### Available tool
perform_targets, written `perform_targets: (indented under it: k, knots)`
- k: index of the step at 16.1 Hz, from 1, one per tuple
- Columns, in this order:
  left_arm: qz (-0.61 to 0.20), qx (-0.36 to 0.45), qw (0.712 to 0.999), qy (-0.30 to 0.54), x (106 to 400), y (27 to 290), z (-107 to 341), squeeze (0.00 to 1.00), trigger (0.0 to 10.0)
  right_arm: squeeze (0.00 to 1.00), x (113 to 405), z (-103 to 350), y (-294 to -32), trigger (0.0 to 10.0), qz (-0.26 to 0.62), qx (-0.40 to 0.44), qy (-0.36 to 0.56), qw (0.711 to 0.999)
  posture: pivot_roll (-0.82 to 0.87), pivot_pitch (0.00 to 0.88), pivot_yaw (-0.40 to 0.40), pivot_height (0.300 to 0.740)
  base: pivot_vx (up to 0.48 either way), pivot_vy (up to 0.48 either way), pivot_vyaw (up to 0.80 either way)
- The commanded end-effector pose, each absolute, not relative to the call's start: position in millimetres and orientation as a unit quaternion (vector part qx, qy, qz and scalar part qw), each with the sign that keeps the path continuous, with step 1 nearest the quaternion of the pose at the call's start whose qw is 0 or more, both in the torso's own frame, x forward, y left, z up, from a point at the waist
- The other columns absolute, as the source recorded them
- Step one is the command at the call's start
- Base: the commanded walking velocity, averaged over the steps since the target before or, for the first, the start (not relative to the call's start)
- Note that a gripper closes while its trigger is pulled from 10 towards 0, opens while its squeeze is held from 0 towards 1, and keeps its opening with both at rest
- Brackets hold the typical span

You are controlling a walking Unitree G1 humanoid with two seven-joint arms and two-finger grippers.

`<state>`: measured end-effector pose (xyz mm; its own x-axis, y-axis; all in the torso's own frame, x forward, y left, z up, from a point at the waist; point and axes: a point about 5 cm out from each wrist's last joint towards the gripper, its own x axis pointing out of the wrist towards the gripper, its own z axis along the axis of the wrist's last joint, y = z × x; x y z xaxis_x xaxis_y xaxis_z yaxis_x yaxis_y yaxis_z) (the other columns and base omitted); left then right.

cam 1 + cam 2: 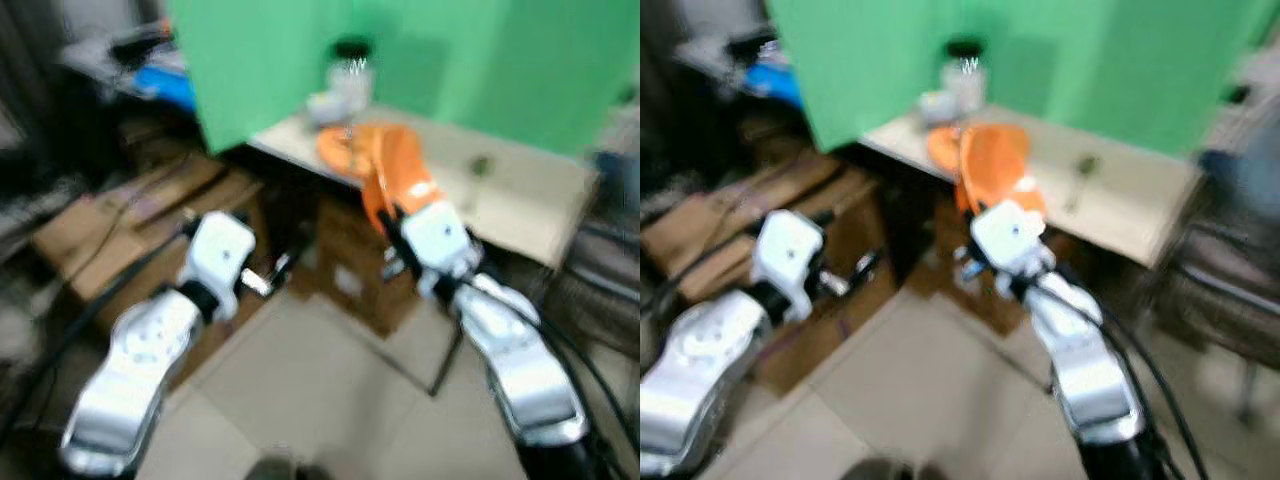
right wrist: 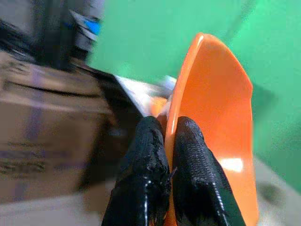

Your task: Setting the table

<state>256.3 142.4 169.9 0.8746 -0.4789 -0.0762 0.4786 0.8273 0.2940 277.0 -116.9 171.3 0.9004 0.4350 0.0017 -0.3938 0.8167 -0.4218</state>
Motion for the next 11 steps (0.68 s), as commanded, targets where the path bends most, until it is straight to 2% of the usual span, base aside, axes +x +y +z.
perform_targets:
  k: [1, 4, 6, 11]
  knots:
    - [-0.242, 0.162, 0.957, -0.004, 261, 143, 170, 0.00, 10.0, 0.00, 280, 183, -119, 10.0, 0.203, -0.222, -0.071, 0.951, 0.10, 0.000, 0.012, 0.740, 0.000, 0.000, -0.80]
    - [-0.230, 0.154, 0.961, -0.020, 268, 137, 173, 0.00, 10.0, 0.00, 284, 190, -123, 10.0, 0.198, -0.252, -0.076, 0.944, 0.08, 0.000, -0.004, 0.740, 0.000, 0.000, 0.00]
    - [-0.225, 0.146, 0.963, -0.028, 273, 131, 174, 0.00, 10.0, 0.00, 286, 197, -121, 10.0, 0.203, -0.258, -0.081, 0.941, 0.06, 0.000, -0.016, 0.740, 0.000, 0.000, -0.80]
    - [-0.222, 0.153, 0.963, -0.028, 278, 129, 172, 0.00, 10.0, 0.00, 285, 196, -125, 10.0, 0.204, -0.273, -0.077, 0.937, 0.04, 0.000, 0.014, 0.740, 0.000, 0.000, -0.80]
